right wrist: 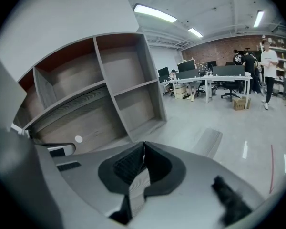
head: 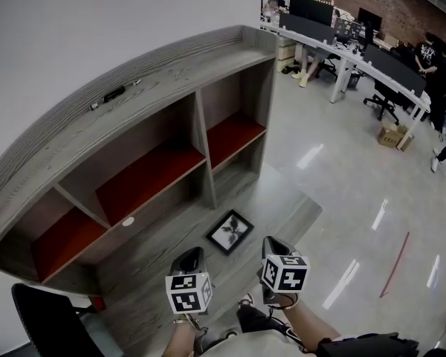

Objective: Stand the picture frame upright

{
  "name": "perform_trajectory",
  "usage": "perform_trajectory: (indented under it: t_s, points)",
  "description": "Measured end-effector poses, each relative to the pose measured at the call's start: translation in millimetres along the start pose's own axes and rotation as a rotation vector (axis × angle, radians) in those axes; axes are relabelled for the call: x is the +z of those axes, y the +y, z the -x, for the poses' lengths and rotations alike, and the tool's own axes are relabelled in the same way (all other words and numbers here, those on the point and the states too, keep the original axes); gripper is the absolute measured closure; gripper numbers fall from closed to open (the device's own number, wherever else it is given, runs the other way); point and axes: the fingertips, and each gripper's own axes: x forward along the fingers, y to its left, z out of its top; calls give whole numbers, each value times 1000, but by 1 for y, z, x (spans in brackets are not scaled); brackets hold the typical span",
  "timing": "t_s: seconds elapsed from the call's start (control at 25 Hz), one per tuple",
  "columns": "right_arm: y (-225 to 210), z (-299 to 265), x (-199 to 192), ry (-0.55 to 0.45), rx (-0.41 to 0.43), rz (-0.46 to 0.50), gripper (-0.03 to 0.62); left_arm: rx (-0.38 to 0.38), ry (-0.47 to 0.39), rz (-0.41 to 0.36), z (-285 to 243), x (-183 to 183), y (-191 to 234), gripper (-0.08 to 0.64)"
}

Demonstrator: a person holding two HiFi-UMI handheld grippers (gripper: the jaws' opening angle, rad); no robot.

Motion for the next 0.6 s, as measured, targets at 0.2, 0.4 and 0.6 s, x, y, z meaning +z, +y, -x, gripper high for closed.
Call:
perform_trajectory:
  t_s: [0.2, 0.4, 0.6]
  points:
    - [-8, -18, 11, 10, 4, -7, 560, 7, 16, 10, -18, 6, 1, 548]
    - [-13, -37, 17, 29, 16, -9, 560, 22, 25, 15, -34, 12, 4, 548]
    - [-17, -55, 28, 41, 35, -3, 560, 38, 33, 21, -48, 20, 5, 548]
